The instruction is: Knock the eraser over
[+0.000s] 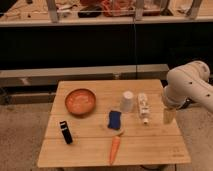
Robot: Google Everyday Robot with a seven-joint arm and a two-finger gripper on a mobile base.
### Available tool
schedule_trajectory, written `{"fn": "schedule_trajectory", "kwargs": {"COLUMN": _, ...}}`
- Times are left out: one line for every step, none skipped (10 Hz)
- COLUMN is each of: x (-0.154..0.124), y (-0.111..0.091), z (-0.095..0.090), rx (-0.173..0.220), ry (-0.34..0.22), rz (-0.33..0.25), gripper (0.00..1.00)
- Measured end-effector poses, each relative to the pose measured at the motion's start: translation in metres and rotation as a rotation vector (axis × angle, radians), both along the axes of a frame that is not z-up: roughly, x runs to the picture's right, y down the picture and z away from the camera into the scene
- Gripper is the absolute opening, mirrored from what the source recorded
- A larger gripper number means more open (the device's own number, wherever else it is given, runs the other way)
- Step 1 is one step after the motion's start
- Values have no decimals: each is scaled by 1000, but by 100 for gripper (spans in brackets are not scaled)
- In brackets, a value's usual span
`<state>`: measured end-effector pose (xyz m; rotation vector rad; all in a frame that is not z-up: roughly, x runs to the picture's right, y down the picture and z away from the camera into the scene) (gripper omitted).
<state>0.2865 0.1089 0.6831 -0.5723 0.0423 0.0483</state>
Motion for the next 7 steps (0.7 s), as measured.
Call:
{"fn": "schedule_trajectory", "kwargs": {"x": -1, "y": 0, "z": 0, "rx": 1, "ry": 0, "rz": -4, "gripper": 80}}
{"fn": "schedule_trajectory", "kwargs": {"x": -6, "y": 2, "z": 0, "rx": 5, "ry": -6, "rz": -25, "gripper": 80}}
{"fn": "schedule_trajectory", "kwargs": {"x": -18, "y": 4, "z": 1, "rx": 7, "ry": -21, "rz": -48, "gripper": 80}}
{"fn": "schedule_trajectory", "kwargs": {"x": -32, "y": 5, "z": 1, "rx": 12, "ry": -34, "rz": -76, "gripper": 80}}
{"fn": "schedule_trajectory", "kwargs": {"x": -49, "y": 7, "z": 3, "rx": 17, "ry": -49, "rz": -109, "gripper": 80}}
{"fn": "schedule_trajectory", "kwargs": {"x": -57, "y": 9, "z": 4, "rx": 21, "ry": -60, "rz": -135, "gripper": 80}}
{"fn": "schedule_trajectory", "kwargs": {"x": -62, "y": 11, "z": 4, "rx": 24, "ry": -71, "rz": -161, "gripper": 80}}
